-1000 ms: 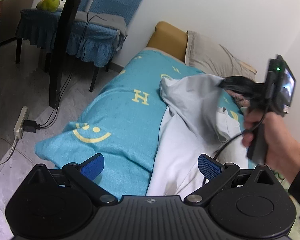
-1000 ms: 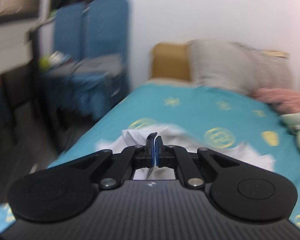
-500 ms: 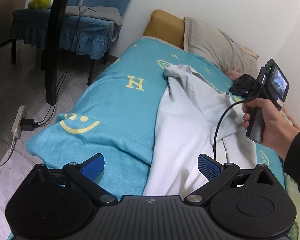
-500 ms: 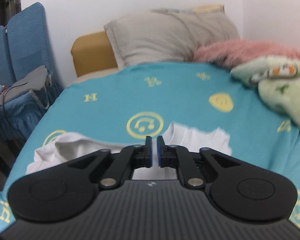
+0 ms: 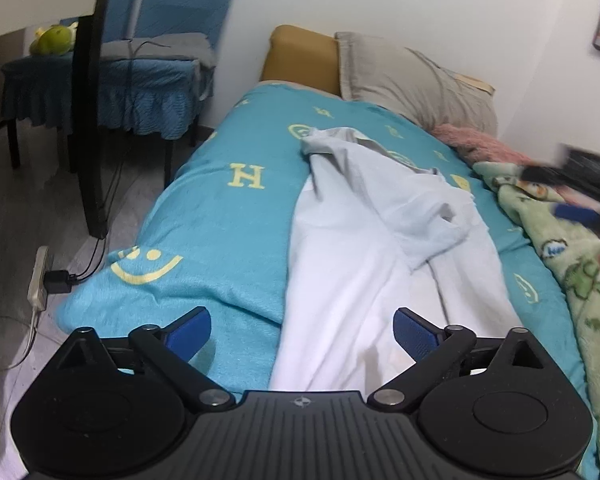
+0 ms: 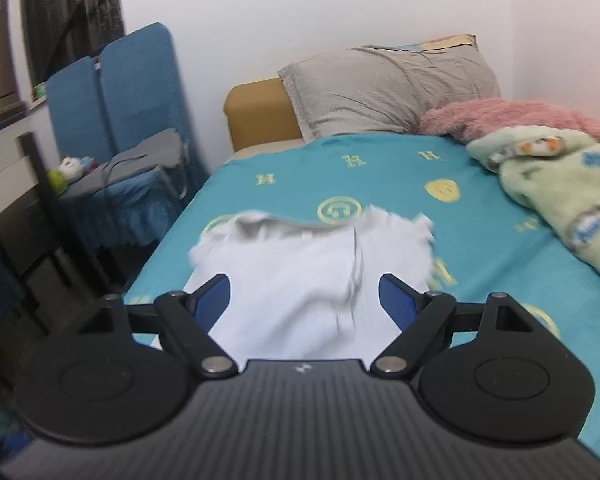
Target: Fold clothes
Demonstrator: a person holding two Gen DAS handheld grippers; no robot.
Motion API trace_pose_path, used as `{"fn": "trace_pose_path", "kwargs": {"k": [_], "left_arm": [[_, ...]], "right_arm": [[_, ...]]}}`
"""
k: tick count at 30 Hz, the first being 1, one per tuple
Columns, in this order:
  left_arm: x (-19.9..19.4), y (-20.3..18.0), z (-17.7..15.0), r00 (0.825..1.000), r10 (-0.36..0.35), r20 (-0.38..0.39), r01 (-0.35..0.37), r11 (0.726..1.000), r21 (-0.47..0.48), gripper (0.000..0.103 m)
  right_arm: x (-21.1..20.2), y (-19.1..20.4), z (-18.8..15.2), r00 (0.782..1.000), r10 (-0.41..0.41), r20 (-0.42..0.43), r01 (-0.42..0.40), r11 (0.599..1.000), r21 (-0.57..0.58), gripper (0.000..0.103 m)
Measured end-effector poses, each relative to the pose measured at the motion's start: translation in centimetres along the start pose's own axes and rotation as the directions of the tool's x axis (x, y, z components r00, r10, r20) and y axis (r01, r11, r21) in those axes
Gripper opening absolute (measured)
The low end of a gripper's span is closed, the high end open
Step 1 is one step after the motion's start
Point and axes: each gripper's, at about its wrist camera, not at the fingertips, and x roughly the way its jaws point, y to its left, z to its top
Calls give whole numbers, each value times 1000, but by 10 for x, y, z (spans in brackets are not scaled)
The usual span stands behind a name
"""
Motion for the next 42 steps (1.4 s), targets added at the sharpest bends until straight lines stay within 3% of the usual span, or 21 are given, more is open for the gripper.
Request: {"fn": "trace_pose_path", "kwargs": {"k": [4,8,14,16,18,20,22,25,29,32,37,40,42], "left_arm": [[-14,1,-3,999,-8,-33,9,1000,4,91],[-28,3,-5,998,-17,-67,17,1000,9,88],[-48,5,-9,992,-29,-120,30,999,13,82],[-50,17,-8,980,-32,-198,30,999,-12,80],[-52,28,-7,961,-37,-274,28,999,-37,74],[-54,39,-6,936,-44,-349,24,998,-62,61],[-56,50,-5,907,-49,-419,16,997,-81,60],[-65,60,-2,894,18,-449,-6,1000,28,59],[-61,69,-8,820,-37,-571,93,993,69,49],[-52,65,-16,762,-22,-647,121,987,109,37],[-43,44,-33,688,19,-725,204,954,218,37],[-41,40,-37,659,40,-751,224,943,247,38],[-42,42,-37,650,35,-759,232,942,243,38]], "right_arm": [[-84,-4,-35,998,27,-58,-25,999,32,83],[-142,-17,-67,994,69,-79,-60,992,115,83],[-174,-36,-90,995,81,-64,-60,961,270,83],[-176,-40,-92,994,87,-59,-67,954,291,83],[-175,-42,-94,994,89,-61,-67,953,297,83],[-174,-45,-98,993,91,-73,-66,954,292,83],[-170,-47,-100,991,101,-89,-71,953,295,83],[-160,-52,-102,981,152,-118,-106,939,327,83],[-147,-52,-101,958,253,-135,-183,901,393,83],[-142,-51,-100,952,270,-145,-192,894,405,83],[-135,-50,-100,945,283,-164,-195,890,413,83],[-130,-53,-102,941,286,-180,-187,884,429,83],[-127,-56,-103,938,293,-186,-186,876,445,83]]}}
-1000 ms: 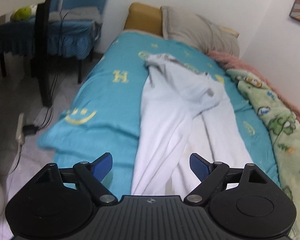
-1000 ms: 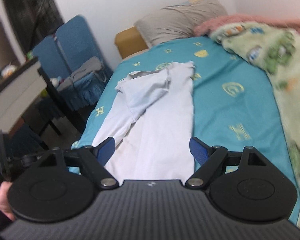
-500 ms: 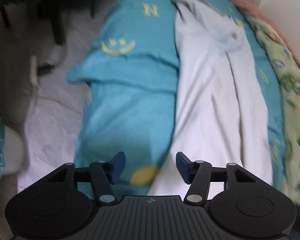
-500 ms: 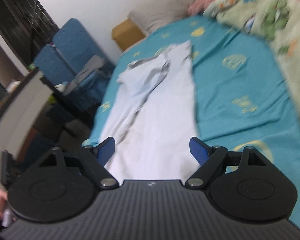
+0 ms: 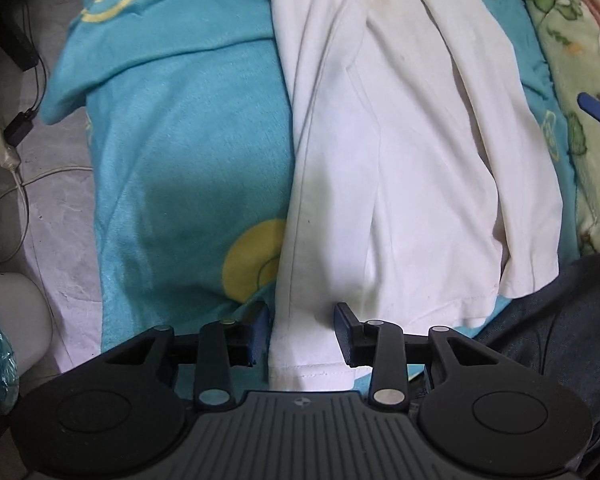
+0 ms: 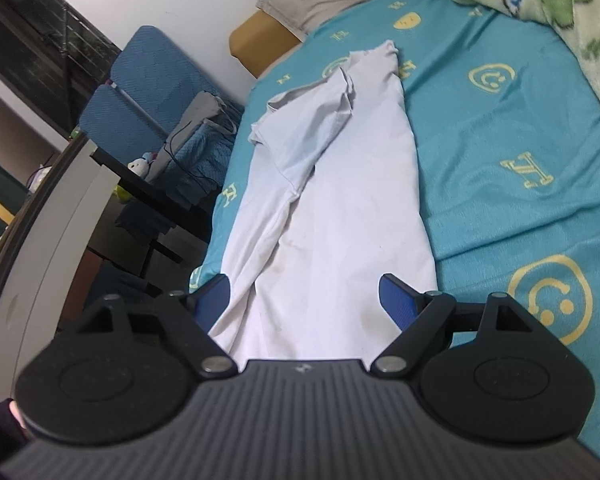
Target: Fold clothes
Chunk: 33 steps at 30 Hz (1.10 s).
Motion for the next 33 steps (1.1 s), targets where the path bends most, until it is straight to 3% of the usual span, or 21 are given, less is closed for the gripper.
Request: {"fn": "trace_pose_path", "kwargs": {"k": [5,8,10,14,16,23,27,31,33], "left_arm": [[-10,-11,-6,1000,4,-6,-4,997,74,35],[-21,-28,-11,998,60,35,-65,984,165,13],[-28,-40,-14,993,103,62,-114,969,221,5],[-50,-64,-24,976,166,142,-202,934,294,3],[-60,-76,-29,970,166,179,-214,930,300,3],[-73,-112,-47,946,71,318,-161,950,267,2],[-81,-133,-57,919,19,395,-127,960,251,2],[-88,-153,-67,883,-31,469,-94,966,240,2],[-82,-166,-68,876,-38,481,-104,958,265,2]], "right_arm": [[2,-6,1,1000,11,-16,-10,999,33,83],[0,-7,1,1000,21,-16,-20,999,42,83],[-2,-7,2,1000,26,-13,-25,999,46,83],[-7,-7,1,999,32,-6,-32,998,49,83],[-8,-7,-1,1000,31,-3,-30,998,48,83],[-5,-9,-7,999,41,-19,-40,997,60,84],[1,-9,-9,997,66,-38,-63,995,82,84],[1,-10,-7,999,34,-18,-33,997,69,84],[0,-13,-7,1000,15,-14,-14,997,73,84]]}}
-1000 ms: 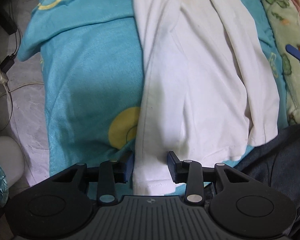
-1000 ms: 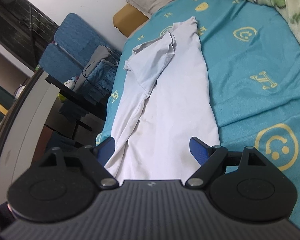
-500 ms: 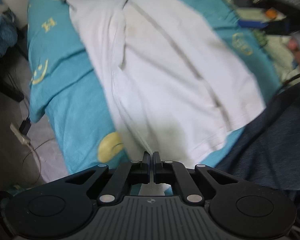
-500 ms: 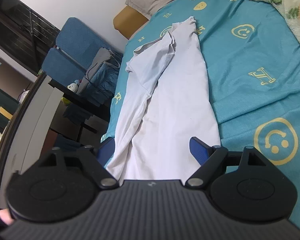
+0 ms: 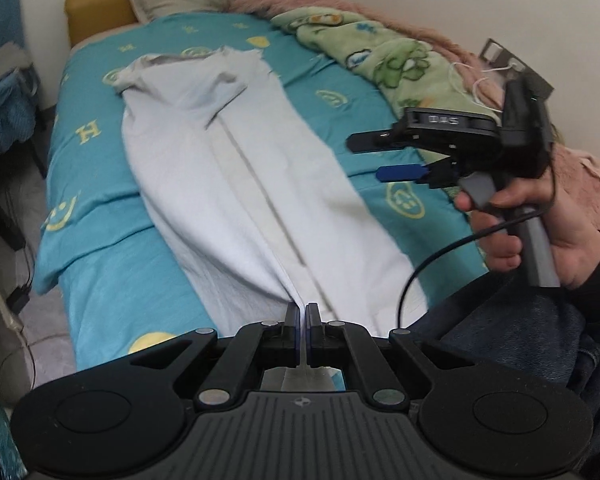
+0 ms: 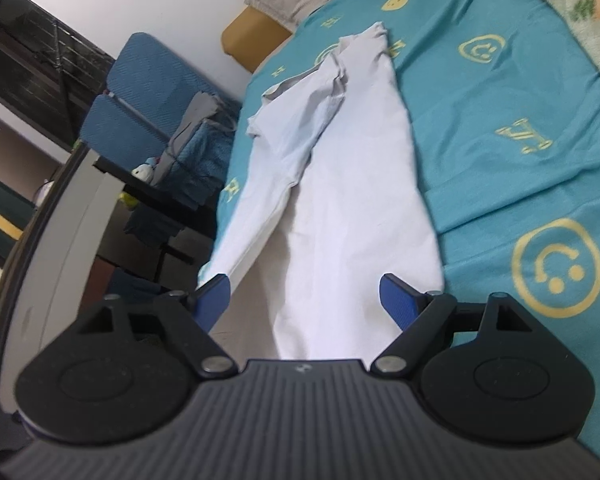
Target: Fold clothes
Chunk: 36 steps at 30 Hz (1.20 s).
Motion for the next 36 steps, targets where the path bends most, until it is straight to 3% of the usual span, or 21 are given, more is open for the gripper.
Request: {"fn": "trace_pose_path", "kwargs": {"k": [4,10,12,14,17,19,22,25,27,29,36], "left_arm": [[27,-23,-8,1000,0,-12,0,1000,16,2],[83,-32,-28,988,-73,-138,72,997,-10,9],[81,-21,-28,990,-76,-123,69,996,-60,18],[74,1,-29,990,-105,-91,88,981,-171,45],[66,42,-35,993,-106,-41,85,930,-358,56],[68,71,-42,993,-121,-16,96,855,-509,59],[74,102,-50,994,-107,3,83,754,-651,63],[86,112,-51,997,-64,-40,19,727,-687,65],[96,107,-50,995,-51,-83,-18,745,-666,65],[108,97,-47,987,-39,-154,-63,792,-607,68],[114,88,-44,983,-38,-180,-70,829,-555,74]], "right_arm": [[-2,-8,1,999,-37,12,37,999,10,83],[-5,-25,-2,999,-54,-4,54,995,78,83],[-6,-30,-5,998,-59,-18,60,993,97,83],[-7,-34,-8,997,-66,-30,69,991,113,83],[-8,-38,-12,995,-91,-48,97,987,130,83],[-8,-42,-16,991,-111,-72,120,983,138,83],[-3,-51,-21,985,-114,-128,135,975,175,83],[3,-57,-27,975,-121,-184,158,966,206,77],[5,-61,-30,969,-135,-206,181,958,224,76],[5,-62,-32,965,-161,-206,208,950,232,75],[8,-50,-40,952,-189,-240,231,959,161,75]]}}
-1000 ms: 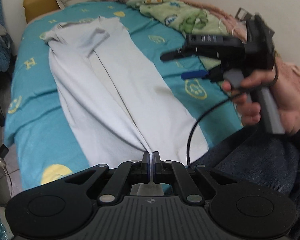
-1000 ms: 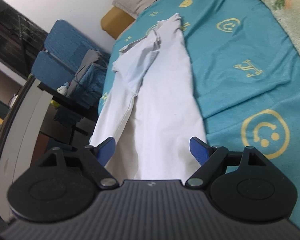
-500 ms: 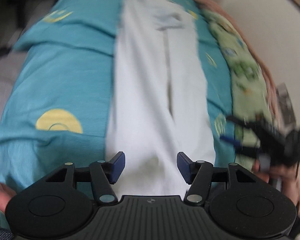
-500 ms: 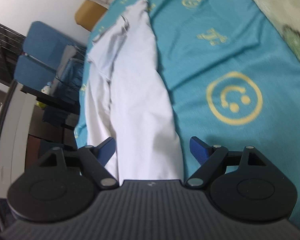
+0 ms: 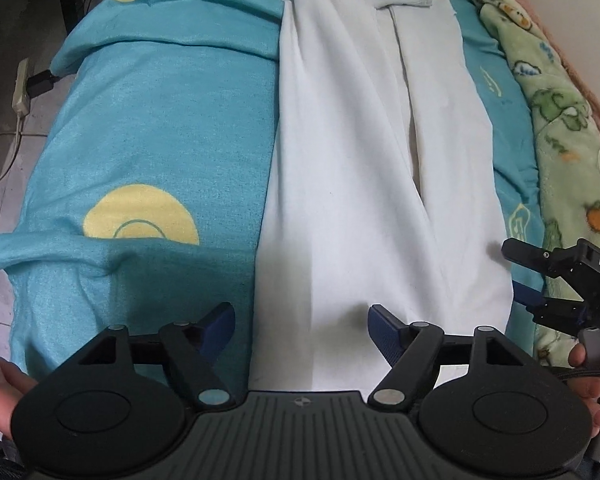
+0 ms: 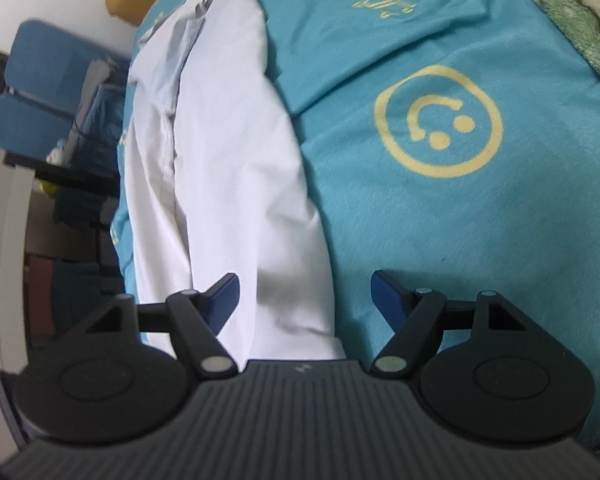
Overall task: Fold clothes
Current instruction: 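Grasp the shirt hem with both grippers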
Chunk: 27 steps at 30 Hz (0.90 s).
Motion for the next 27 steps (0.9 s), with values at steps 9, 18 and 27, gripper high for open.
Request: {"fn": "trace_pose_path", "kwargs": {"k": [9,18,27], "left_arm": [[-10,0,2,998,16,61,-16,1000,0,2],[-21,13,0,992,64,107,-49,990,-132,5],[3,-2,-3,996,94,8,-94,995,-34,61]], "right_arm": [[1,20,-15,997,-50,-58,43,991,-127,75],[-5,31,-32,989,-142,-46,129,970,-208,64],[9,41,-40,979,-172,-107,131,941,-312,64]]}}
